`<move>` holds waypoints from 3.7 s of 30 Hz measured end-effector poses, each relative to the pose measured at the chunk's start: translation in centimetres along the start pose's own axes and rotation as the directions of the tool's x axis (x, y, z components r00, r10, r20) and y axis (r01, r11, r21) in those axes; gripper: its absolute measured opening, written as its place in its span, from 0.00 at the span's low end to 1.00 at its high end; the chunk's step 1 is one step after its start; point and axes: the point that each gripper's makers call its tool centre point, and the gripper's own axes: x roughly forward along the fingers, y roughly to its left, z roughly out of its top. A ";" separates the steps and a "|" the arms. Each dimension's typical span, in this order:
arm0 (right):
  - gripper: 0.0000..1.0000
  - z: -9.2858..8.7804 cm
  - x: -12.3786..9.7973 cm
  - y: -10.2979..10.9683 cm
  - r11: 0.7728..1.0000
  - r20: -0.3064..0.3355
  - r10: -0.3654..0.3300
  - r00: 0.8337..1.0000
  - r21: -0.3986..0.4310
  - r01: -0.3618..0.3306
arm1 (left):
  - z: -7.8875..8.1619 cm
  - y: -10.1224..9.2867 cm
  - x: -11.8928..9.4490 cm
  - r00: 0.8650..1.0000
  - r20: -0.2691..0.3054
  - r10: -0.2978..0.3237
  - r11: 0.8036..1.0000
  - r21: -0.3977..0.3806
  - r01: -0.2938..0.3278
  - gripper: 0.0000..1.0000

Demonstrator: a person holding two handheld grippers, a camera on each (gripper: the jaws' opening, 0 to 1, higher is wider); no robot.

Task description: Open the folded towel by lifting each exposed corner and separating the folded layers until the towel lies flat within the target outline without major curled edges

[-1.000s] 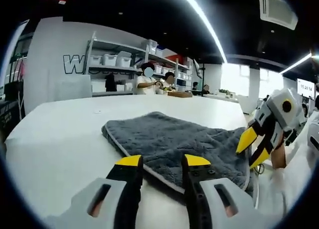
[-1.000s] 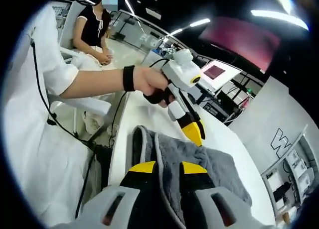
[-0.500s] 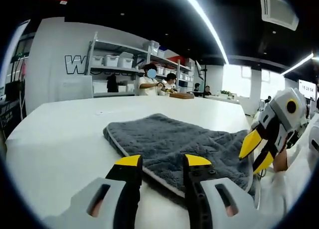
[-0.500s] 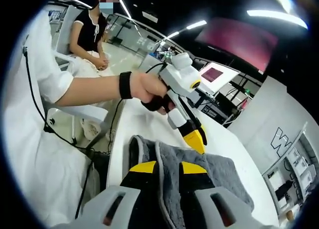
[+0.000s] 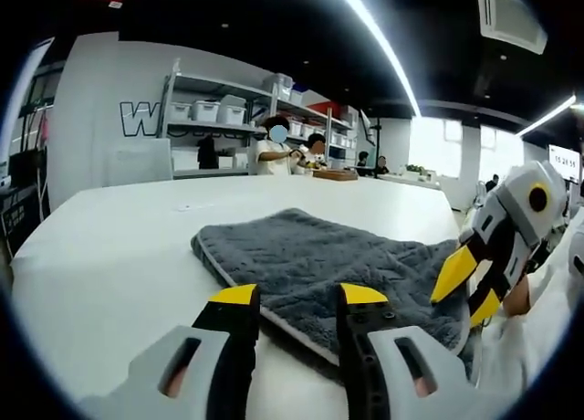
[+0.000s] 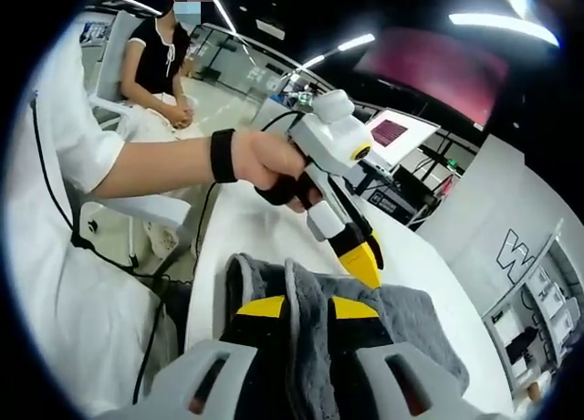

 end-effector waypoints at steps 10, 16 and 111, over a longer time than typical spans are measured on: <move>0.09 0.0 1.1 0.3 1.000 -0.007 0.009 1.000 -0.010 -0.009 | 0.4 0.6 0.5 1.000 0.001 0.016 1.000 -0.003 -0.016 0.32; 0.01 0.3 1.4 0.4 1.000 0.005 0.001 1.000 -0.004 -0.001 | 0.5 0.2 1.0 1.000 0.005 0.005 1.000 -0.003 -0.005 0.35; 0.00 -1.2 -2.1 -1.1 0.986 0.084 -0.126 0.988 0.119 0.115 | -0.5 2.4 6.4 0.999 -0.030 0.029 0.951 -0.308 -0.037 0.46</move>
